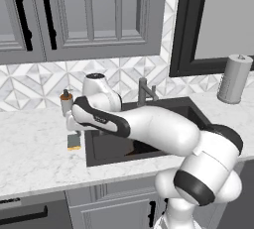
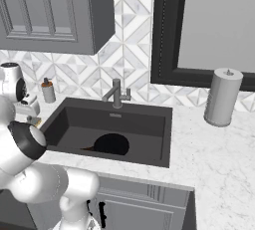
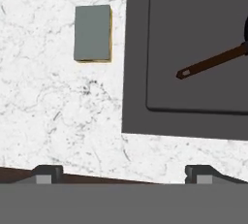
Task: Pick the pan and sponge and place them into the sink. Then turn on the water.
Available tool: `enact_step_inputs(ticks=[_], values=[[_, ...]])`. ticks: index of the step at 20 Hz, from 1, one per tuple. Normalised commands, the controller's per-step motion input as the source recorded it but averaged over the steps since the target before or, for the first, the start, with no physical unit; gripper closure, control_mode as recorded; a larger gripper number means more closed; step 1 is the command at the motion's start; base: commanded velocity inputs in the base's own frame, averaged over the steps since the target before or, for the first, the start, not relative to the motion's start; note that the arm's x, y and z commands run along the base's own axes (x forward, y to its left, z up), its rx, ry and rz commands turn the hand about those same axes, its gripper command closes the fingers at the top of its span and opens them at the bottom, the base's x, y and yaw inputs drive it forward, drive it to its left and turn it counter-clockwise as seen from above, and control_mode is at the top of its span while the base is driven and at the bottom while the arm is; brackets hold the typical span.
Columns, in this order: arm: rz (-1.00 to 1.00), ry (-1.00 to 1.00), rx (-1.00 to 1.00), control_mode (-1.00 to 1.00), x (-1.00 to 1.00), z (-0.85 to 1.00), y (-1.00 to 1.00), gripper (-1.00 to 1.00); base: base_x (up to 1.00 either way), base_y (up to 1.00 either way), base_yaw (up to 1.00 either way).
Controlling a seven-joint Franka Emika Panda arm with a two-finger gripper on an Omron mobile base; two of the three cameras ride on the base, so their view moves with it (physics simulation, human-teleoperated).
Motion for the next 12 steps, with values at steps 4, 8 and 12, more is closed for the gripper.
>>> enact_step_inputs(ticks=[4, 8, 12], values=[[-0.07, -0.01, -0.01, -1.0, 0.04, -0.2, 0.13, -1.0, 0.0, 0.0, 0.0], [-0.13, -0.07, -0.04, -1.0, 0.0, -0.14, 0.11, -1.0, 0.0, 0.0, 0.0], [-0.15, -0.05, -0.03, -1.0, 0.02, -0.18, 0.06, -1.0, 0.0, 0.0, 0.0]])
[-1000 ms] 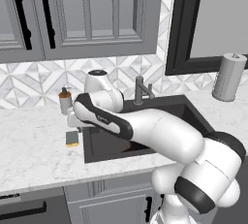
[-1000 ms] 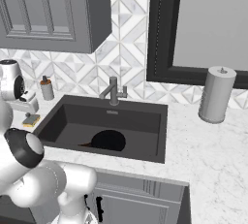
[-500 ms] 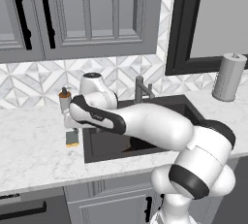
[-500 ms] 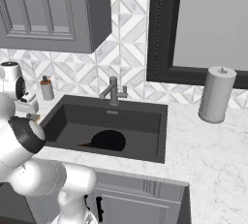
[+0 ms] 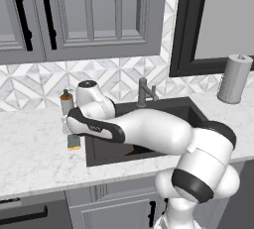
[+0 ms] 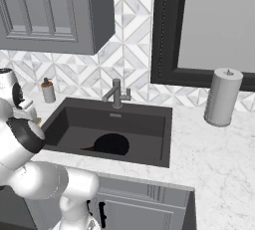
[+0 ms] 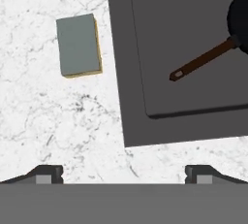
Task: Pick the pan and sponge and place them into the sink. Then turn on the water.
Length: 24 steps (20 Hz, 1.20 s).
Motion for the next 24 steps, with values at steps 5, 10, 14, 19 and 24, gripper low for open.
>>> enact_step_inputs(ticks=[5, 10, 14, 19, 24], values=[[-0.12, -0.01, -0.02, -1.0, 0.13, -0.1, 0.12, -1.0, 0.0, 0.0, 0.0], [-0.09, 0.0, 0.0, -1.0, 0.19, 0.0, 0.15, -1.0, 0.0, 0.0, 0.0], [-0.04, 0.0, 0.0, -1.0, 0.09, -0.03, 0.06, -1.0, 0.0, 0.0, 0.0], [0.0, 0.0, 0.0, -1.0, 0.03, -0.03, 0.0, -1.0, 0.0, 0.0, 0.0], [0.01, 0.0, 0.0, -1.0, 0.07, -0.07, 0.0, -1.0, 0.0, 0.0, 0.0]])
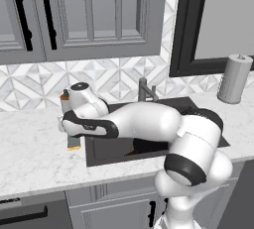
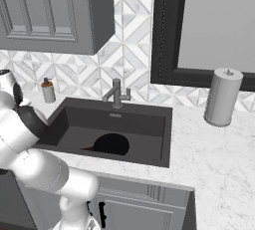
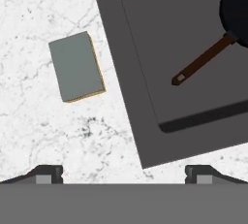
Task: Pick the pan and sponge and place them into the sink. Then turn on the water.
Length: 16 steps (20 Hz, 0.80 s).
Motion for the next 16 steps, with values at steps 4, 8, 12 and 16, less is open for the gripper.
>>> enact_step_inputs(ticks=[4, 8, 12, 16], values=[[0.04, 0.0, 0.0, -1.0, 0.11, -0.13, 0.0, -1.0, 0.0, 0.0, 0.0], [0.02, 0.0, -0.01, -1.0, 0.2, -0.13, 0.04, -1.0, 0.0, 0.0, 0.0], [0.0, 0.0, -0.01, -1.0, 0.21, -0.06, 0.01, -1.0, 0.0, 0.0, 0.0], [0.0, 0.0, -0.02, -1.0, 0.23, -0.03, 0.07, -1.0, 0.0, 0.0, 0.0]])
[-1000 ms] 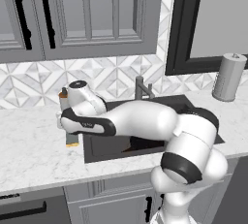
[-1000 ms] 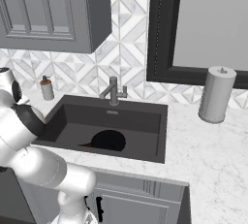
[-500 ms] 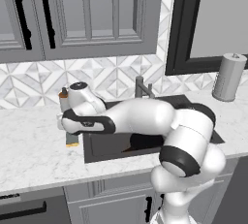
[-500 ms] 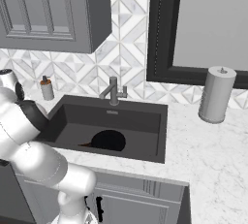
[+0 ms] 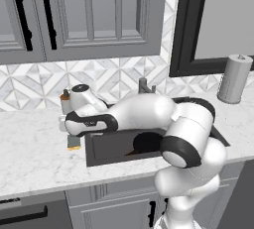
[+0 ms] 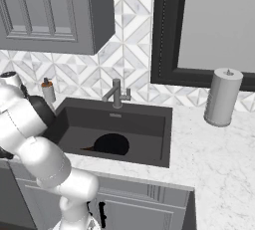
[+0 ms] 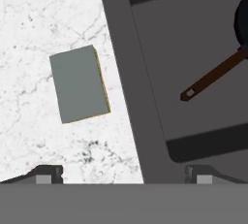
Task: Pick the pan and sponge and place them into the sink. Then turn on the water.
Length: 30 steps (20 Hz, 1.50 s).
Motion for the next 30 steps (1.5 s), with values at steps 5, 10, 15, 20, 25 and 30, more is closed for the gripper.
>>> enact_step_inputs(ticks=[5, 10, 15, 20, 25, 30], values=[[0.0, 0.0, -0.02, -1.0, 0.12, -0.02, 0.13, -1.0, 0.0, 0.0, 0.0], [0.0, 0.02, -0.04, -1.0, 0.09, -0.12, 0.22, -1.0, 0.0, 0.0, 0.0], [0.01, 0.0, -0.03, -1.0, 0.16, -0.08, 0.02, -1.0, 0.0, 0.0, 0.0], [0.03, 0.0, -0.04, -1.0, 0.26, -0.03, 0.0, -1.0, 0.0, 0.0, 0.0], [0.05, 0.0, -0.01, -1.0, 0.22, -0.03, 0.01, -1.0, 0.0, 0.0, 0.0], [0.11, 0.02, 0.0, -1.0, 0.09, -0.08, 0.02, -1.0, 0.0, 0.0, 0.0]])
